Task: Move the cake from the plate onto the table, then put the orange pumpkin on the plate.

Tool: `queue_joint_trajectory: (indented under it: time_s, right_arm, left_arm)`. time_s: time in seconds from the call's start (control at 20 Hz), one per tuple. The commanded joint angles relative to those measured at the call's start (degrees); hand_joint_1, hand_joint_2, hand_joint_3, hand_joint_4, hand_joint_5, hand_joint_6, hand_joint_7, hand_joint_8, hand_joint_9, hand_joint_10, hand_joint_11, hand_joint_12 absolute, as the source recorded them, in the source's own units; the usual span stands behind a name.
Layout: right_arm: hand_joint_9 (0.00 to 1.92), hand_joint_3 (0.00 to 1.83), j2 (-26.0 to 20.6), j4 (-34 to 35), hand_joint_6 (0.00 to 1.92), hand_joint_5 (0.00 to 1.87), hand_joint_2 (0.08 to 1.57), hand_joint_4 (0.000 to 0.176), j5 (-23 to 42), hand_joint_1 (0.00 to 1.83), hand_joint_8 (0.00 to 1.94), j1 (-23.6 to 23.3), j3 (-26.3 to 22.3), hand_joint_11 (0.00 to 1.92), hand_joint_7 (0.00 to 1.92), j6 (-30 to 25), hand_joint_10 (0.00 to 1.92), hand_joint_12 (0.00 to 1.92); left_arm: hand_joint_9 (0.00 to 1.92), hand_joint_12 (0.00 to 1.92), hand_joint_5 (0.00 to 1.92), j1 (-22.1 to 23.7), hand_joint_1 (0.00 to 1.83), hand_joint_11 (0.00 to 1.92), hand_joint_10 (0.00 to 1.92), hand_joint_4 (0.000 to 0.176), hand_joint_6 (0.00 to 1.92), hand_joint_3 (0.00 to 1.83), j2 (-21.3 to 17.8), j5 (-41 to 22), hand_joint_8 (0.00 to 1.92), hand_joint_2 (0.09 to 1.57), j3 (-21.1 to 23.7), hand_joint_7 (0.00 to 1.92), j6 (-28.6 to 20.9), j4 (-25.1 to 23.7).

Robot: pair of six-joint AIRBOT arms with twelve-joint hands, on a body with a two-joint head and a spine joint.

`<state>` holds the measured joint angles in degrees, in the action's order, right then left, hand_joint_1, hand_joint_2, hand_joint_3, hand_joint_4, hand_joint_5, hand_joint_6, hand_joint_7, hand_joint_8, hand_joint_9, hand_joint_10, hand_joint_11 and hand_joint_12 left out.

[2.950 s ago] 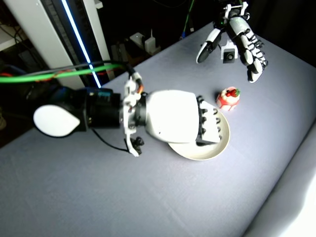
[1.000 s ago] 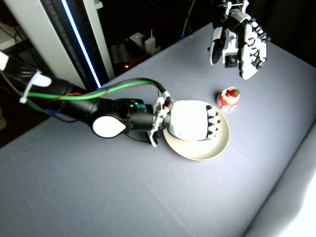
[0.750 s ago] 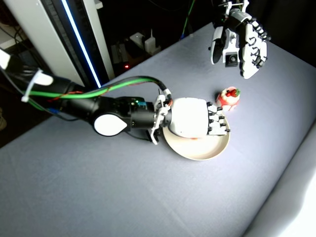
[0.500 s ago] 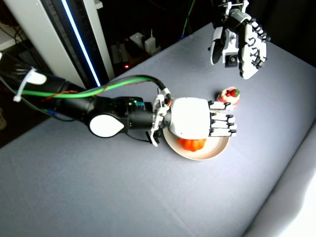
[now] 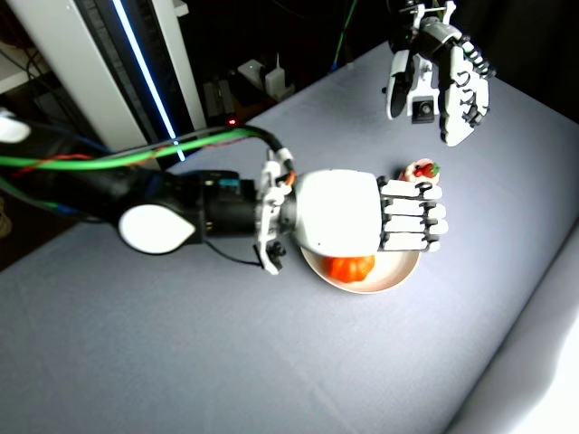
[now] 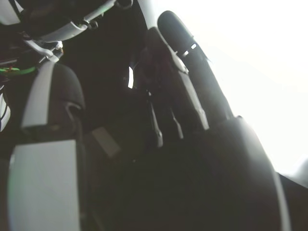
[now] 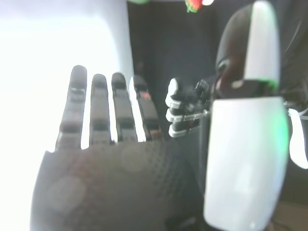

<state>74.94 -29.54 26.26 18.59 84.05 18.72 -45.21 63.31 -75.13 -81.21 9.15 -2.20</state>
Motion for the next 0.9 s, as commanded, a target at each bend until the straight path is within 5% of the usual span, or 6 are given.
queue_joint_trajectory:
  time_s: [0.0, 0.1, 0.25, 0.35, 0.55, 0.85]
  right_arm:
    - [0.03, 0.0, -0.94, 1.1, 0.0, 0.15, 0.79, 0.134, 4.51, 0.89, 0.0, -1.11, -0.39, 0.0, 0.07, -0.11, 0.0, 0.4]
    - [0.0, 0.01, -4.42, -2.64, 0.02, 0.18, 1.01, 0.062, 1.88, 0.95, 0.0, -3.77, -3.06, 0.0, 0.0, -0.11, 0.0, 0.91]
    - [0.01, 0.01, -9.92, -10.63, 0.02, 0.31, 0.98, 0.102, -2.44, 1.21, 0.03, -8.84, -8.15, 0.0, 0.05, -0.12, 0.0, 0.16]
    - [0.14, 0.0, -11.47, -11.51, 0.0, 0.28, 0.91, 0.095, -2.45, 1.17, 0.0, -9.9, -9.58, 0.0, 0.12, -0.12, 0.01, 0.72]
    - [0.2, 0.0, -18.12, -12.78, 0.0, 0.29, 0.87, 0.07, -2.46, 1.19, 0.01, -12.57, -13.97, 0.0, 0.16, 1.09, 0.02, 0.83]
    - [0.05, 0.01, -30.25, -13.43, 0.0, 0.19, 0.89, 0.046, -3.44, 1.06, 0.0, -18.85, -21.25, 0.0, 0.04, 3.26, 0.0, 0.17]
  left_arm:
    - [0.7, 0.91, 0.46, 0.16, 1.06, 0.5, 0.0, 0.0, 0.0, 0.0, -1.07, -5.96, 0.0, 1.11, 0.02, 0.6, -0.16, 2.8]
    - [0.7, 0.91, 0.46, -0.25, 1.06, 0.5, 0.0, 0.0, 0.0, 0.0, -2.74, -5.12, 0.0, 1.11, 1.1, 0.6, -0.16, 2.95]
    - [0.7, 0.91, 0.46, -1.72, 1.06, 0.5, 0.0, 0.0, 0.0, 0.0, -5.58, -5.49, 0.0, 1.11, 2.62, 0.6, -0.16, 4.55]
    - [0.7, 0.91, 0.46, -2.87, 1.06, 0.5, 0.0, 0.0, 0.0, 0.0, -7.14, -6.34, 0.0, 1.11, 3.34, 0.6, -0.16, 5.74]
    - [0.7, 0.91, 0.46, -8.22, 1.06, 0.5, 0.0, 0.0, 0.0, 0.0, -12.11, -10.87, 0.0, 1.11, 6.19, 0.6, -0.16, 10.99]
    - [0.7, 0.91, 0.46, -19.01, 1.06, 0.5, 0.0, 0.0, 0.0, 0.0, -18.43, -19.99, 0.0, 1.11, 10.56, 0.6, -0.16, 20.49]
